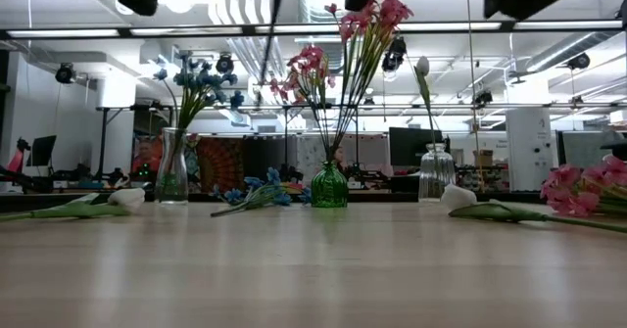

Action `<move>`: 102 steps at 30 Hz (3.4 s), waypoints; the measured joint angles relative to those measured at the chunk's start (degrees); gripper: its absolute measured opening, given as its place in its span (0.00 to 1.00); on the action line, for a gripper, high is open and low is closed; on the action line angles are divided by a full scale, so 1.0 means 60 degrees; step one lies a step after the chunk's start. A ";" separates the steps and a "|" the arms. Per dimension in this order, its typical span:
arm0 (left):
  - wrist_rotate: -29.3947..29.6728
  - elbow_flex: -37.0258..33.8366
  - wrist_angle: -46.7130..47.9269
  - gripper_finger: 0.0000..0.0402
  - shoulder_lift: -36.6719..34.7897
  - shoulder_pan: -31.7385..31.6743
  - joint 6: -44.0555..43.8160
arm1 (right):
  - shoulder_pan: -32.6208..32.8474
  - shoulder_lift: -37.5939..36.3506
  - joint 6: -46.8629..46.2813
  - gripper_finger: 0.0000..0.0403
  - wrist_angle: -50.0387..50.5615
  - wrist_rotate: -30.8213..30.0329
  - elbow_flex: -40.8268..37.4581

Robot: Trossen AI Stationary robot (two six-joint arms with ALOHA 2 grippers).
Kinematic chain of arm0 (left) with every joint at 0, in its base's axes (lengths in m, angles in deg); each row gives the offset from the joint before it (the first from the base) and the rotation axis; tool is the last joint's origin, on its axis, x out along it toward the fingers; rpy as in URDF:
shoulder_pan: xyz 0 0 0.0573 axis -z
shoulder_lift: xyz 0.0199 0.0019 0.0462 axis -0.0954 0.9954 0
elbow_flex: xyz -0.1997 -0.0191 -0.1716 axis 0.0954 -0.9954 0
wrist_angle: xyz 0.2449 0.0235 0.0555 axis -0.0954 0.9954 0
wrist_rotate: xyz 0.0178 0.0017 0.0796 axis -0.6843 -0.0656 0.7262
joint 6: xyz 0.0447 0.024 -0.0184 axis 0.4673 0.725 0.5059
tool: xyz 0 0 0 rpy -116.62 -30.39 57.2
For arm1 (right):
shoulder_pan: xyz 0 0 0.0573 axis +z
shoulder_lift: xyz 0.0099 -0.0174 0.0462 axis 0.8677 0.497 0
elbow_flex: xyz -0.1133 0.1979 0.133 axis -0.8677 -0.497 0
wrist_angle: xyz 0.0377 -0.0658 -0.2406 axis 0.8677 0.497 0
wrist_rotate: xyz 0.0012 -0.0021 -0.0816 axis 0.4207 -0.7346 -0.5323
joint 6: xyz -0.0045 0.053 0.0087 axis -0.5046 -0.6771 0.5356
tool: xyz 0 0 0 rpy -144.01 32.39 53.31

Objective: Sort flowers into vase by color
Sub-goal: Put the bottom blue flowers into the left transparent vase

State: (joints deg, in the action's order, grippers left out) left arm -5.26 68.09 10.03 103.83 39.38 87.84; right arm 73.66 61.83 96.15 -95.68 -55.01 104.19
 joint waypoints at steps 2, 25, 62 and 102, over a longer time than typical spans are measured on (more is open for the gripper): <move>-0.0319 0.0000 -0.0300 0.68 0.0274 -0.0296 0.0017 | -0.0030 0.0332 0.0281 0.03 -0.0495 0.0042 0.0171; -0.1344 0.0015 -0.2829 0.38 0.1996 -0.1450 0.0219 | -0.0147 0.1308 0.1188 0.03 0.0267 0.0035 0.1629; 0.5062 -0.0646 -0.0726 0.02 -0.3018 -0.1546 0.2643 | -0.0187 -0.1140 -0.0946 0.52 0.7412 -0.2280 0.1493; 0.0925 -0.2521 -0.3546 0.02 -0.3913 -0.9219 0.1686 | -0.0376 -0.1104 -0.0973 0.51 0.7344 -0.2316 0.1342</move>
State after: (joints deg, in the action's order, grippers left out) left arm 0.29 52.97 -11.25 80.35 -15.93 97.95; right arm 71.40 55.21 90.31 -51.61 -68.91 112.24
